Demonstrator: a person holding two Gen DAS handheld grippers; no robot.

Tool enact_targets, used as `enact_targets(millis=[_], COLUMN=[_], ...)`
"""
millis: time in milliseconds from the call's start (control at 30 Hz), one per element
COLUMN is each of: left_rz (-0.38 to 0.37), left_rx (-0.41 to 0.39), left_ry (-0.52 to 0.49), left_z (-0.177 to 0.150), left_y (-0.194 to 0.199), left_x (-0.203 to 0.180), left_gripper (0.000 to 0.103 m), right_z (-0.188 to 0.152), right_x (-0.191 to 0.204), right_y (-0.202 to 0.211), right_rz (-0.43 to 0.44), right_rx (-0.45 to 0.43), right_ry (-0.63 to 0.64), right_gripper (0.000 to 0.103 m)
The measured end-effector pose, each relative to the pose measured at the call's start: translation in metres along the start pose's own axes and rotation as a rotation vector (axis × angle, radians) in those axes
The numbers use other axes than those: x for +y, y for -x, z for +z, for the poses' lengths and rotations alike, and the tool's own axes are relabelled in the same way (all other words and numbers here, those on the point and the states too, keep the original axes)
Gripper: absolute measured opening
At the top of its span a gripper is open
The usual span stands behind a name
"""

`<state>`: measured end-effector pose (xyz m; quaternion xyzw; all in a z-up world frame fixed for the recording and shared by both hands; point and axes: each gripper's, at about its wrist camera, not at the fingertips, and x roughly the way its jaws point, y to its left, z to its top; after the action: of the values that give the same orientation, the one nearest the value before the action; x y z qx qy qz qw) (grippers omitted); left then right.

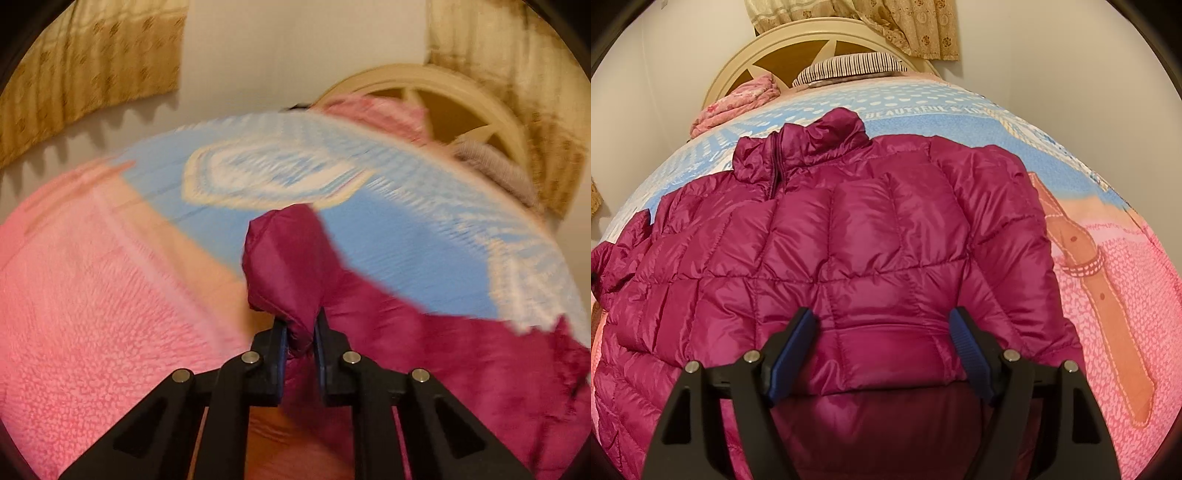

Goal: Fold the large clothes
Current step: 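Grasp the other sleeve cuff with the left gripper, then lift the sleeve with the left gripper, fold it across the body, release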

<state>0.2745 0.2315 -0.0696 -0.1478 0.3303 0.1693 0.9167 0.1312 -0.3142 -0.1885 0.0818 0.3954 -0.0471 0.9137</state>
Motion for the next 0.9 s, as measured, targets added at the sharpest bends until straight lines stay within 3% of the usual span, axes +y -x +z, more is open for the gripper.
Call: enact_targets(millis=[133,233,300,433,600,800,867,900], left_rz=[-0.168,-0.314,-0.404,-0.578,-0.643,-0.608,-0.607,-0.611], left_rx=[-0.129,-0.205,-0.217,-0.163,-0.043,0.166,0.204,0.210], left_ry=[-0.150,-0.281,-0.338,-0.462,-0.563,-0.648,-0.678,-0.693], left_z=[0.004,-0.011,-0.025,-0.075,-0.139,-0.192,-0.202,-0.205], left_y=[0.067,0.117,0.138,0.166,0.158,0.129,0.135,0.137], left_x=[-0.069,-0.124,-0.153,-0.214,-0.260,-0.274,-0.273,-0.271], left_gripper=[0.012,0.012,0.012,0.012,0.012,0.014,0.023,0.033], right_z=[0.000,0.000,0.000,0.000,0.000,0.000,0.000,0.000], right_x=[-0.002,-0.002,-0.003,-0.003,-0.006,-0.008,-0.008,-0.008], right_y=[0.000,0.001,0.001,0.001,0.001,0.002,0.002,0.002], right_rz=[0.010,0.015,0.017,0.021,0.036,0.053,0.057,0.059], right_rx=[-0.003,-0.005,-0.006,-0.008,-0.012,-0.017,-0.018,-0.018], right_ry=[-0.008,-0.013,-0.016,-0.022,-0.037,-0.055,-0.059,-0.059], right_gripper=[0.078,0.078,0.078,0.078,0.079,0.079,0.079,0.080])
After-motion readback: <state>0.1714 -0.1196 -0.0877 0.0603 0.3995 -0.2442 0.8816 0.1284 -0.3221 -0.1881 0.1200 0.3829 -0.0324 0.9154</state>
